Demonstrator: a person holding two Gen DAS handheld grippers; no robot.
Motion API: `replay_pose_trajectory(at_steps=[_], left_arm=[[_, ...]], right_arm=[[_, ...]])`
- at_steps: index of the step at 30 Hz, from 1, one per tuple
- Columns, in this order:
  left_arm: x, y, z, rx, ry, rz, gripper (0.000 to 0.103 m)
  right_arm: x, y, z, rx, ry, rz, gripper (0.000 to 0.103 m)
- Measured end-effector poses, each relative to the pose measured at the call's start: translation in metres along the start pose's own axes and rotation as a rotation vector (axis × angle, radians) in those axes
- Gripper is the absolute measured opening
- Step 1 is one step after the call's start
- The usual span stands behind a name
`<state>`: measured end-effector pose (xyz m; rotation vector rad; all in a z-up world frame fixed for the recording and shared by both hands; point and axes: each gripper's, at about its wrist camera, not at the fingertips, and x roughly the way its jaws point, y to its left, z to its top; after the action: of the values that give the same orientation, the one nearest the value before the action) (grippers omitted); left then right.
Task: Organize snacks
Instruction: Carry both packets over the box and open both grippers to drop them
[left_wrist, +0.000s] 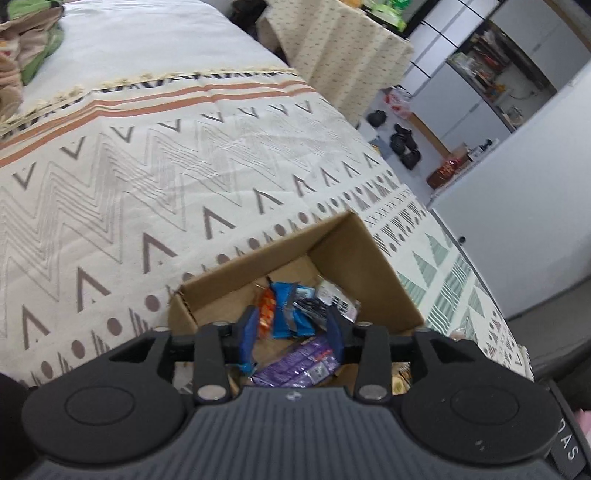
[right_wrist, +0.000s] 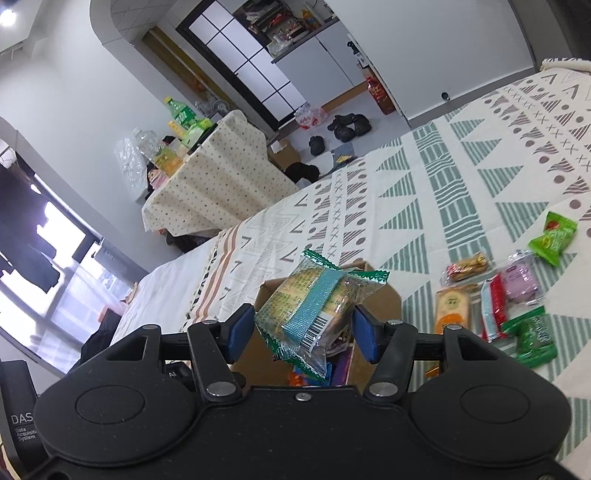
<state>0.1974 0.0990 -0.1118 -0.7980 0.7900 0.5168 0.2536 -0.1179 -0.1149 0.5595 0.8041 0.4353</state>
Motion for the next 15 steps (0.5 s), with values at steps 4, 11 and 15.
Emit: replay_pose_trajectory(at_steps=[4,11,15], left_arm=[[-0.003,0.001,0.0,-0.002,-0.015,0.01,0.052],[-0.001,-0.002,-0.003,0.008,-0.017,0.054,0.067],[0.001,-0.008,-0.009,0.035,-0.019,0.064,0.073]], right_arm=[[0.007,0.006,-0.004,0.003,0.029,0.019,0.057],[0.004,0.004,-0.004,0.007,0.048,0.018,0.063],[-0.007,-0.012,-0.002,0.033,0.032,-0.019,0.064]])
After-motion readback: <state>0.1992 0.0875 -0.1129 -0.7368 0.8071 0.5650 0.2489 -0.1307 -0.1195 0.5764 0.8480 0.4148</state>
